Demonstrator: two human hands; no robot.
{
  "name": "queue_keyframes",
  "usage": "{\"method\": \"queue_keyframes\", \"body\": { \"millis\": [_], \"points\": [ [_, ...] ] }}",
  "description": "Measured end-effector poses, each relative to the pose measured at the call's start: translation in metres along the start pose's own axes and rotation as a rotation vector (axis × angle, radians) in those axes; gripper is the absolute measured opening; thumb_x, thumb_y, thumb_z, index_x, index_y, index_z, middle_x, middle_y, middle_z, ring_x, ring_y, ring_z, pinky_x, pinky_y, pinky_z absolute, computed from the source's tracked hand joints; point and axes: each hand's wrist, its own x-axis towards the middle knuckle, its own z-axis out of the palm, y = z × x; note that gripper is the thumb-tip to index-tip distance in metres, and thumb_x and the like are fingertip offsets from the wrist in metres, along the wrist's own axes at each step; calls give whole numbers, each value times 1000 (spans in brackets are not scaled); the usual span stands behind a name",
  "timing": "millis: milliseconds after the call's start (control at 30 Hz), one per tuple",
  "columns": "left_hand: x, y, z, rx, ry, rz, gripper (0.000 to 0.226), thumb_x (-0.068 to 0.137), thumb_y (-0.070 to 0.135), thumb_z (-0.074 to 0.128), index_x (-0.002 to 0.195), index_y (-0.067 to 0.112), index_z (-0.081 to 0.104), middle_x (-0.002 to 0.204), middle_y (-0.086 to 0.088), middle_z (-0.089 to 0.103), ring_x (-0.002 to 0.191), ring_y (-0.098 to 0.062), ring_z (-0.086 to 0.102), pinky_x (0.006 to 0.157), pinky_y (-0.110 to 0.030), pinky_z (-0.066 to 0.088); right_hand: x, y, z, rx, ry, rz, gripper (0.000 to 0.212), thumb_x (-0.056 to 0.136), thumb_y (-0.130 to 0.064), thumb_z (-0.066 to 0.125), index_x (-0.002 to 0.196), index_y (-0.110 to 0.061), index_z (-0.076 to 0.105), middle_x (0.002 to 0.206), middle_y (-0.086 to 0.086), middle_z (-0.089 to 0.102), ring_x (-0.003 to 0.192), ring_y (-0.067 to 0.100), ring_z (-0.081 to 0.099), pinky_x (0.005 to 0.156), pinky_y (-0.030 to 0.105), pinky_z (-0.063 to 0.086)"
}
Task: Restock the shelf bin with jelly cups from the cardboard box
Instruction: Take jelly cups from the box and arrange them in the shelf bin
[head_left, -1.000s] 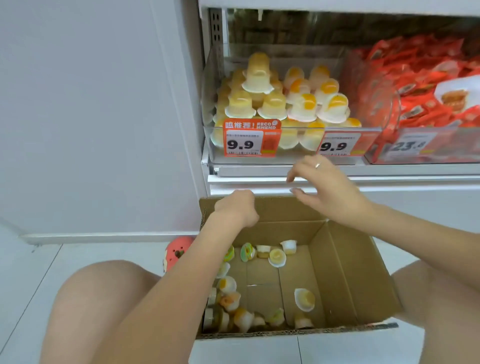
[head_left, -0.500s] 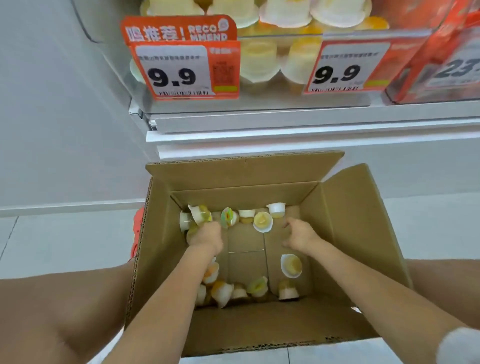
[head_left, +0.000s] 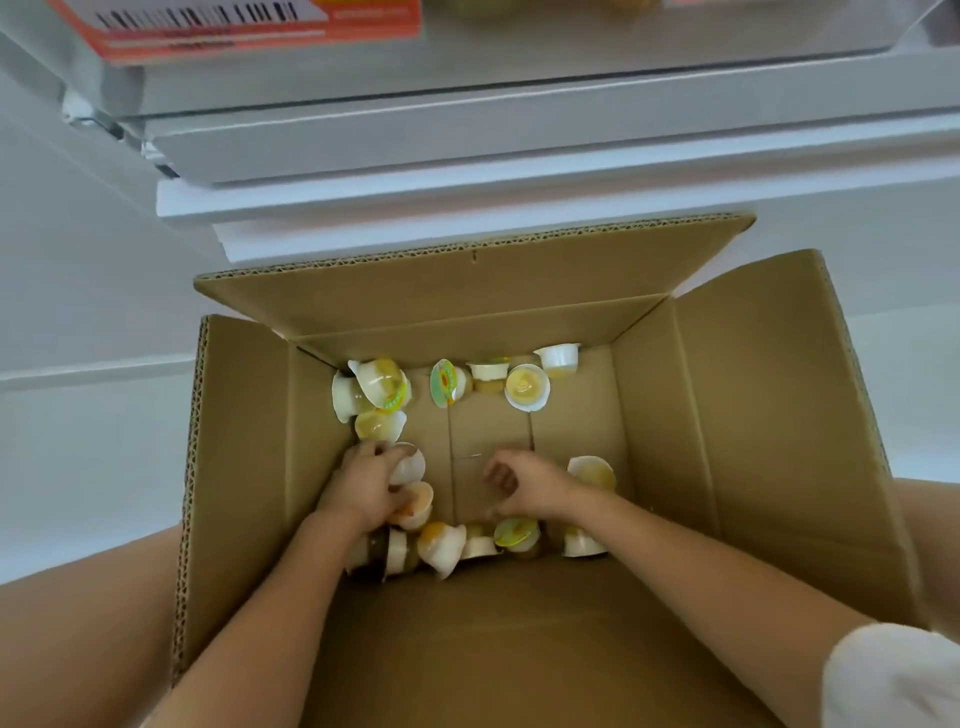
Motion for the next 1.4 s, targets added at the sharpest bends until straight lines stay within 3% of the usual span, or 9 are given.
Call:
{"method": "queue_keyframes", "body": {
  "millis": [100, 233, 333, 433, 667, 867, 1167, 1300, 1400],
  "points": [
    [-10, 2, 2, 163, 146, 146, 45, 85, 37, 56, 129, 30, 53, 140, -1, 35, 130, -22, 27, 103, -36, 31, -2, -24, 36, -160, -122, -86, 57, 70, -33, 82, 118, -15, 55, 112, 4, 62, 98, 18, 57, 83, 32, 49],
    [-16, 5, 4, 299, -112, 196, 64, 79, 47, 58, 138, 32, 42, 150, 2, 15, 136, -25, 14, 109, -43, 25, 0, -45, 69, -382, -79, -50, 67, 73, -43, 76, 125, -12, 49, 125, 11, 54, 115, 30, 49, 91, 38, 46],
    [-12, 9, 6, 428, -111, 194, 62, 84, 44, 56, 142, 31, 36, 152, -1, 13, 135, -29, 14, 108, -45, 25, 1, -52, 71, -387, -59, -2, 61, 73, -38, 76, 122, -11, 52, 121, 12, 55, 113, 30, 50, 87, 35, 46],
    [-9, 11, 10, 451, -86, 189, 51, 88, 35, 57, 136, 28, 44, 151, -3, 15, 135, -31, 15, 110, -44, 25, 1, -46, 59, -296, -57, 42, 45, 71, -35, 79, 104, -11, 60, 97, 7, 61, 91, 24, 58, 67, 28, 42],
    [-21, 18, -7, 395, -25, 181, 33, 90, 12, 52, 123, 16, 51, 132, -10, 43, 128, -29, 33, 107, -33, 30, -34, -27, -3, 191, 61, 209, 39, 78, -50, 69, 100, -20, 61, 91, -7, 60, 82, 8, 56, 66, 21, 44],
    [-30, 28, 9, 592, -205, 310, 83, 89, 9, 57, 152, 26, 7, 152, -11, 27, 141, -32, 20, 114, -46, 20, -81, -28, -45, 345, 168, 225, 38, 76, -53, 70, 95, -23, 55, 102, -4, 59, 102, 12, 59, 96, 30, 49],
    [-5, 80, 24, 573, -287, 348, 48, 103, 29, 28, 147, 10, 28, 153, -18, 23, 139, -35, 26, 112, -49, 18, -102, -21, -57, 497, 220, 229, 48, 70, -56, 73, 97, -18, 57, 97, -4, 60, 98, 10, 64, 90, 21, 51],
    [-5, 75, 19, 501, -246, 385, 44, 99, 17, 41, 142, 10, 36, 146, -21, 31, 135, -37, 30, 110, -45, 25, -91, -10, -61, 489, 226, 284, 61, 69, -57, 73, 109, -14, 60, 102, 0, 62, 98, 11, 63, 95, 27, 50],
    [-1, 63, 23, 220, -176, 320, 43, 94, 17, 53, 136, 15, 43, 142, -13, 37, 128, -30, 42, 106, -36, 34, -81, -5, -54, 467, 252, 347, 66, 78, -54, 67, 126, -11, 53, 96, 1, 59, 80, 11, 60, 80, 24, 51]
  ]
}}
